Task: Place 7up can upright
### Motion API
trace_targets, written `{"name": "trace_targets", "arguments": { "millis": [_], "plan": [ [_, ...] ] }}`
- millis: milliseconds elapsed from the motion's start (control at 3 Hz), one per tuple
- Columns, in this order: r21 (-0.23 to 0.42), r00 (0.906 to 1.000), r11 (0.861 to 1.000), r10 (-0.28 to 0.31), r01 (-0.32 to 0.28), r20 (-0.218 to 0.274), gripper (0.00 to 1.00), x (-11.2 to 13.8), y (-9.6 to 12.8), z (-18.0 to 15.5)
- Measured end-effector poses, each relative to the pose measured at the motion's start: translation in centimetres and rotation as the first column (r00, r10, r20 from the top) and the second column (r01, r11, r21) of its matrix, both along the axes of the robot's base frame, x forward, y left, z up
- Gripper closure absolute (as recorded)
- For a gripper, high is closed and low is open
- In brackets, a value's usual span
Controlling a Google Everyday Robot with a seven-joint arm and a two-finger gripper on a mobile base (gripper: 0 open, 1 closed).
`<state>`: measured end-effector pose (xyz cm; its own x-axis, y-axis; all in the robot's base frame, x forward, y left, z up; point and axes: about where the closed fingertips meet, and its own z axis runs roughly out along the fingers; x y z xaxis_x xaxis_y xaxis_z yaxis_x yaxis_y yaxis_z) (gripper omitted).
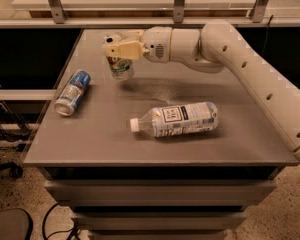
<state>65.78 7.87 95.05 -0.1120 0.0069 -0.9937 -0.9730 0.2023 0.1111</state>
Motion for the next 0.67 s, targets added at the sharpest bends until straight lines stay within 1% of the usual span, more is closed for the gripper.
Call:
{"name": "trace_targets", "arguments": {
  "millis": [667],
  "plan": [
    [0.013,1.0,1.0,0.004,-0.004,0.0,0.13,-0.12,0.0,-0.36]
  ]
}}
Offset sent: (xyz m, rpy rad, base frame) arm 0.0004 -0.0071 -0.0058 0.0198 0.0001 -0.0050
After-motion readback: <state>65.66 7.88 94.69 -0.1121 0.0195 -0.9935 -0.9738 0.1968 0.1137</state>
